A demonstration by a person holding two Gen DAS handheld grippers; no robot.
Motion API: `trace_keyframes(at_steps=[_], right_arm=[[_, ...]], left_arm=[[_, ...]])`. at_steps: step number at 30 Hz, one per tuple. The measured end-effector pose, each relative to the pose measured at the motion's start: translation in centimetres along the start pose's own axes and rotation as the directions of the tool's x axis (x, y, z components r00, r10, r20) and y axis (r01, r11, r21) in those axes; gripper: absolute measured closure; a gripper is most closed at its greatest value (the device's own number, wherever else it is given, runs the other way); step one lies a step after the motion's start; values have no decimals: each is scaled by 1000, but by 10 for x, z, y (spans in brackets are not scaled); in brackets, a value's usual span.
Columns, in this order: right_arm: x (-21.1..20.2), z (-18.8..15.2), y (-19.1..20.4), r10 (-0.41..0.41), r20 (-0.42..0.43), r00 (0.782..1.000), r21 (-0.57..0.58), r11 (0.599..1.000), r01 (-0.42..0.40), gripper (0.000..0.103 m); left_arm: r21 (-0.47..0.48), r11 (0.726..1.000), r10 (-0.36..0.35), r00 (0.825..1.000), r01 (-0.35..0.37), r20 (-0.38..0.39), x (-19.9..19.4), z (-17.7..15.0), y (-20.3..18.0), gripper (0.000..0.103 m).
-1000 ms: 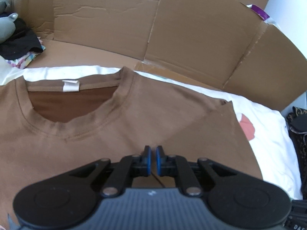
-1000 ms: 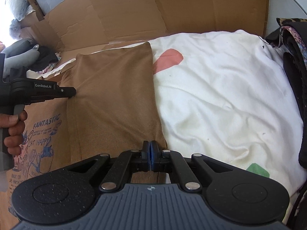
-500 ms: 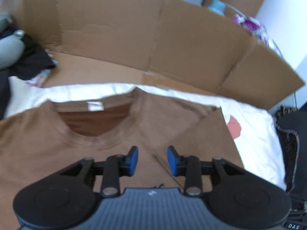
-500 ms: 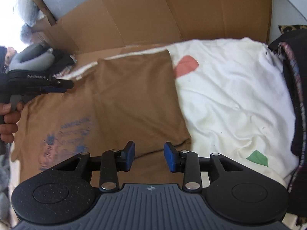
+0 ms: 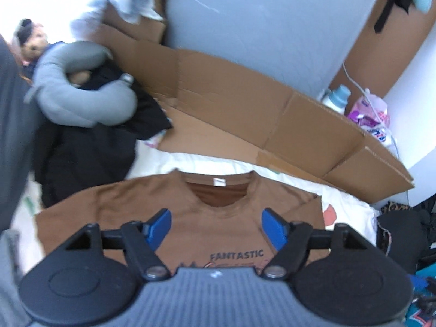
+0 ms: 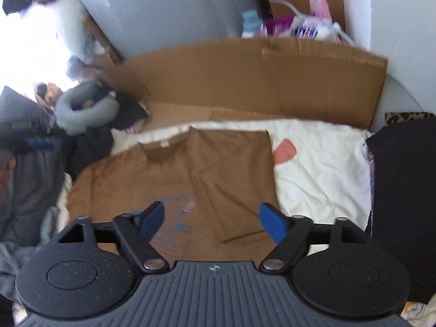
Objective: Fold clothes
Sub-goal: 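Open both grippers and lift them away above the brown T-shirt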
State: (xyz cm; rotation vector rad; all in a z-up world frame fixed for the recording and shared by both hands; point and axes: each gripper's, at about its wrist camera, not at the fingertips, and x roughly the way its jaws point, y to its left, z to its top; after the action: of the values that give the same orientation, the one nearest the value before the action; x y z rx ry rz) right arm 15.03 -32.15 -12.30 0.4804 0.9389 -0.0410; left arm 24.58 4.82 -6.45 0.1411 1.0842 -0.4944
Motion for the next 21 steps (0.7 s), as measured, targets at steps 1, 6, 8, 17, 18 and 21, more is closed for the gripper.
trace_keyframes(at_steps=[1, 6, 8, 17, 18, 21], right_arm=[[-12, 6, 5, 2, 2, 1000, 3, 1000, -2, 14], [-65, 24, 27, -15, 21, 1000, 2, 1000, 15, 12], [-87, 30, 34, -19, 22, 1000, 2, 1000, 19, 12], [-162, 37, 59, -3, 10, 1000, -17, 1000, 3, 6], [-169, 36, 63, -6, 15, 1000, -25, 1000, 6, 6], [-190, 33, 74, 4, 27, 1000, -46, 999, -2, 6]], left_arm=[[1, 1000, 4, 1000, -4, -5, -12, -1, 3, 21], [1, 1000, 23, 999, -23, -32, -72, -6, 18, 15], [-12, 1000, 21, 999, -22, -42, -91, -14, 25, 14], [-68, 997, 15, 996, -20, -82, -171, -52, 56, 10], [-73, 997, 10, 997, -17, -82, -179, -57, 58, 10], [-101, 995, 7, 997, -14, -74, -203, -75, 66, 10]])
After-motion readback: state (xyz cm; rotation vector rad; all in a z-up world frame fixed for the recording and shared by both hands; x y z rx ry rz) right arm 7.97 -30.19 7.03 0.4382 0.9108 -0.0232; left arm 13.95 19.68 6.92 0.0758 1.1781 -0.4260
